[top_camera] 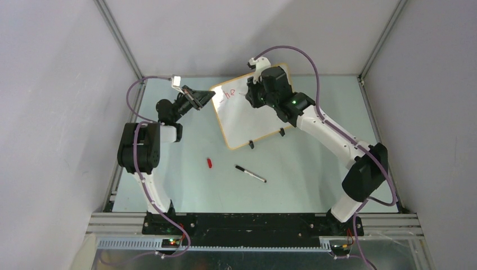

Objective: Write a sentence on the whiteboard

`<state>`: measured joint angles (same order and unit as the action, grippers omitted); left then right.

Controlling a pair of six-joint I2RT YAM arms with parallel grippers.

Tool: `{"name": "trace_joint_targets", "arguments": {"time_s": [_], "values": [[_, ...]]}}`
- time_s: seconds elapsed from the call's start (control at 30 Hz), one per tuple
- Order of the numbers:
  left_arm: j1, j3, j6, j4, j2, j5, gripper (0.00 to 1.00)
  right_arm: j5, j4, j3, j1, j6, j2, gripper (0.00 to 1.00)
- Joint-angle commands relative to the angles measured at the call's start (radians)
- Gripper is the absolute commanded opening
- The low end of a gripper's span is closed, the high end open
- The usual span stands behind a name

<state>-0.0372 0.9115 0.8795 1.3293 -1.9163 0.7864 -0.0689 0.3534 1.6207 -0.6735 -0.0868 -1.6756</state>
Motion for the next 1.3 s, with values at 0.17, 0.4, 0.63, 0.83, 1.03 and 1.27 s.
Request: {"name": "trace_joint_targets", "arguments": {"time_s": [0.17, 0.4, 0.63, 0.83, 1.03, 1.27], "values": [[-0.020, -0.016, -0.149, -0.040, 0.048, 0.030, 0.00, 0.107, -0.066, -0.021, 0.007, -0.022, 0.083, 0.00], [-0.022, 0.002, -0.122, -0.037, 0.036, 0.021, 0.00, 0.015, -0.088, -0.036, 0.009, 0.022, 0.091, 0.00], [-0.022, -0.005, -0.124, -0.034, 0.043, 0.020, 0.00, 0.014, -0.137, -0.032, 0.008, 0.032, 0.069, 0.00], [-0.022, -0.002, -0.128, -0.037, 0.044, 0.025, 0.00, 0.029, -0.149, -0.017, -0.003, 0.038, 0.042, 0.00], [-0.022, -0.010, -0.134, -0.038, 0.049, 0.026, 0.00, 0.002, -0.063, 0.066, -0.024, 0.051, -0.025, 0.00], [-0.024, -0.014, -0.138, -0.037, 0.055, 0.025, 0.00, -0.016, 0.015, 0.146, -0.017, 0.038, -0.089, 0.00]]}}
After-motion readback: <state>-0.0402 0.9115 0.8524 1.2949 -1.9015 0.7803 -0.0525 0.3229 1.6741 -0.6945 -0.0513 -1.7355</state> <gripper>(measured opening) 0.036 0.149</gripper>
